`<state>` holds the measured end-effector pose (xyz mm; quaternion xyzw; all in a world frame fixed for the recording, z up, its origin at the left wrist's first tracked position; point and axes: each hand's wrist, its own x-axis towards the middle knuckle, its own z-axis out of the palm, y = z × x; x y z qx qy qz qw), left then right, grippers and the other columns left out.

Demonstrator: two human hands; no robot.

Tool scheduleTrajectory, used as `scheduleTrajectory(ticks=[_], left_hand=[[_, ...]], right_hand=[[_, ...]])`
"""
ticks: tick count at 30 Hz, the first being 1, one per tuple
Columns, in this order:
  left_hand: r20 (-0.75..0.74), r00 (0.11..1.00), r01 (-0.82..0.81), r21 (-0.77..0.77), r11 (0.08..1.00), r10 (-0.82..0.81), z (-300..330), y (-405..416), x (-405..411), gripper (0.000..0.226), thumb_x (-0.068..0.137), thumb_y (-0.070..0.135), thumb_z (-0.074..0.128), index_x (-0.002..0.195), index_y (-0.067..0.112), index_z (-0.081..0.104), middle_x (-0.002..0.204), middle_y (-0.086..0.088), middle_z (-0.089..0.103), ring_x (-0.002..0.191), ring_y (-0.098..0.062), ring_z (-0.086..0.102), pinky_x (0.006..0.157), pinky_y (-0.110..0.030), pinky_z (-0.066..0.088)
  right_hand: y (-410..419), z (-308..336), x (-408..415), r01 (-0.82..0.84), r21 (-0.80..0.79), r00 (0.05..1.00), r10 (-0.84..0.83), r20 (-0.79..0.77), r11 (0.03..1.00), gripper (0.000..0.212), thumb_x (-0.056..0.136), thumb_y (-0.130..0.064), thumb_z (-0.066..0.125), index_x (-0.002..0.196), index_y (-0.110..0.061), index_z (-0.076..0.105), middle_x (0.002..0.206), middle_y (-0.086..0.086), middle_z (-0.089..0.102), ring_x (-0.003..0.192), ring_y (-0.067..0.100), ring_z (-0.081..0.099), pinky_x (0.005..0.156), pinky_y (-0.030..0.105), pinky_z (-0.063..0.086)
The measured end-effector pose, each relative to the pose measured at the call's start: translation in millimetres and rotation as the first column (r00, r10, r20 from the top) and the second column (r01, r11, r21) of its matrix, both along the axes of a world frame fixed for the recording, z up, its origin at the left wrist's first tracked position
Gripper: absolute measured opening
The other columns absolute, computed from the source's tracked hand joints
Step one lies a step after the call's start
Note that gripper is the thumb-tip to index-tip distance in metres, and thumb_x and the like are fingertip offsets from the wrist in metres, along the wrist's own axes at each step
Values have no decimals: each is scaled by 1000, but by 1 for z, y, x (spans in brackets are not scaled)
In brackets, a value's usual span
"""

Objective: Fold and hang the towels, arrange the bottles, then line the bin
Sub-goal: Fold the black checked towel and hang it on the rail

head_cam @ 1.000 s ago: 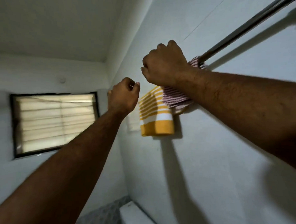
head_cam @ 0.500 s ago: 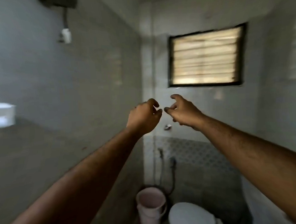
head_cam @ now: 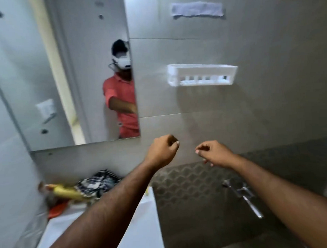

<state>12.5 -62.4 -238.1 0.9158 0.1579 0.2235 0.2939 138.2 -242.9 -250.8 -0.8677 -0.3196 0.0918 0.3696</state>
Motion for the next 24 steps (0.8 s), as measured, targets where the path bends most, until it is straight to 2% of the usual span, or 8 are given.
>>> scheduleTrajectory(ticks=[3,8,10,13,15,17,21,24], left_hand=[[-107,989,-103,-26,994,100,-25,57,-35,33,84,52,51,85,25,70,90,-2,78,92,-25,73,84,-41,57],[-236,912,-328,75,942,337,-67,136,-84,26,95,43,59,105,24,74,107,-4,77,106,-30,69,92,-38,54],[-252,872,-396,138,908,419,-80,155,-100,25,94,41,59,105,24,74,109,-3,77,109,-30,68,96,-40,52],[-238,794,-523,205,827,560,-99,182,-120,25,93,39,59,104,21,71,113,-5,73,112,-31,64,95,-41,50],[-272,741,-590,173,788,614,-115,194,-131,27,91,40,58,106,20,69,116,-6,72,114,-31,63,94,-41,51],[-314,706,-638,106,763,634,-134,205,-138,33,89,42,57,110,20,68,116,-6,73,112,-31,66,88,-40,53],[-348,667,-695,30,719,659,-160,216,-139,41,84,58,57,107,26,68,105,1,75,100,-27,69,78,-36,51],[-298,666,-718,-9,696,684,-167,222,-135,22,89,40,61,104,29,71,99,6,75,89,-20,67,76,-34,53]], right_hand=[[70,-33,-27,-99,-30,993,97,-62,995,8,99,-26,66,98,-21,72,88,7,76,68,17,72,47,24,49],[170,-87,-70,-254,-49,961,246,-124,966,12,97,-24,67,101,-15,74,73,-2,70,64,13,65,54,22,48],[200,-102,-85,-292,-32,948,285,-140,956,21,95,-28,68,114,-20,68,85,-5,71,69,11,65,61,23,49],[244,-123,-102,-323,-3,936,318,-153,947,40,91,-32,69,128,-21,61,105,0,72,91,18,70,78,33,56],[263,-132,-110,-345,23,927,344,-150,938,48,86,-34,67,133,-23,60,116,0,73,107,18,69,95,40,56],[279,-136,-120,-393,14,912,392,-120,919,51,86,-28,66,137,-31,61,128,-7,71,118,12,65,104,36,51],[309,-139,-130,-491,-124,871,490,-45,862,62,83,-29,54,138,-58,53,144,-4,61,128,20,56,111,37,45],[322,-143,-138,-562,-200,823,567,-39,802,70,83,-20,54,142,-58,49,146,-3,56,133,23,45,113,42,38]])
